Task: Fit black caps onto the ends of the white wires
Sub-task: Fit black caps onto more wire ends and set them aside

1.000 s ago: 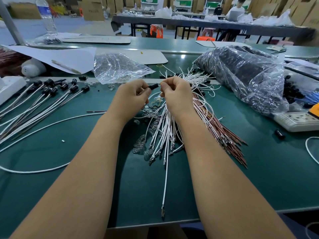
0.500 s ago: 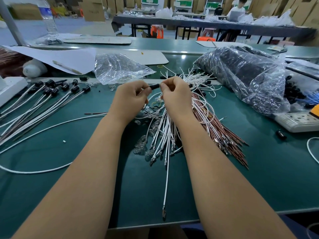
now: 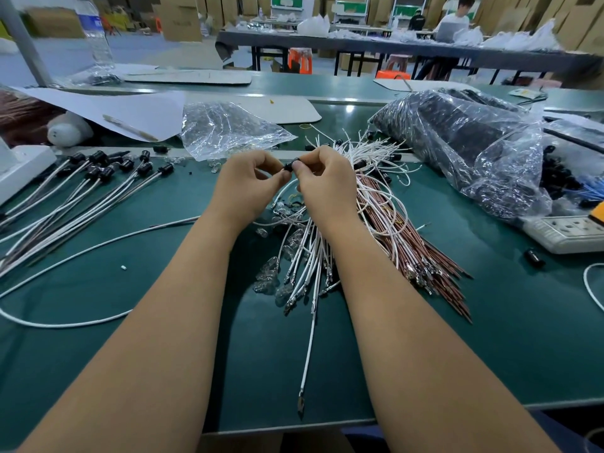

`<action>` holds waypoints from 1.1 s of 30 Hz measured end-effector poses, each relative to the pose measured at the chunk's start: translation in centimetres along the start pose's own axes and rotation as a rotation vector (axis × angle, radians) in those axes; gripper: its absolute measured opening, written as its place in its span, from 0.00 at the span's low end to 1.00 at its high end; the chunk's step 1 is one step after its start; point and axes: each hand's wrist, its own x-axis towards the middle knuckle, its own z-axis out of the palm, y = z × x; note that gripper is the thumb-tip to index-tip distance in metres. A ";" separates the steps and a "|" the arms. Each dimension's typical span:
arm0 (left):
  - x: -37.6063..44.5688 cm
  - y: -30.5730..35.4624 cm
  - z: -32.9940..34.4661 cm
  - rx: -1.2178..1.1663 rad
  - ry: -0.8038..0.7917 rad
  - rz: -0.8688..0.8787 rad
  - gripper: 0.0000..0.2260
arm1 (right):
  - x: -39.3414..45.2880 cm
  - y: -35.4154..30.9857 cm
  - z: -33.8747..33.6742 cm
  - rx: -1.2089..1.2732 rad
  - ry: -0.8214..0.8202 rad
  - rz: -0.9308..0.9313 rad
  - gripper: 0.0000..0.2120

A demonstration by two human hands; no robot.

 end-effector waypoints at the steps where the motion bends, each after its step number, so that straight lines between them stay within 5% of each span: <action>1: 0.0 0.0 0.1 -0.004 -0.002 -0.010 0.03 | 0.0 0.0 0.0 -0.007 -0.004 0.005 0.05; 14: -0.3 -0.3 -0.4 -0.202 -0.058 -0.128 0.05 | 0.2 0.5 -0.2 0.017 -0.025 0.045 0.04; 23: -0.2 -1.2 -1.1 -0.282 0.117 -0.159 0.08 | -0.8 -0.2 0.4 -0.729 -0.435 -0.114 0.11; 33: -0.1 -0.4 -1.5 -0.735 -0.126 -0.138 0.11 | -0.9 -0.2 0.5 -0.705 -0.344 -0.203 0.07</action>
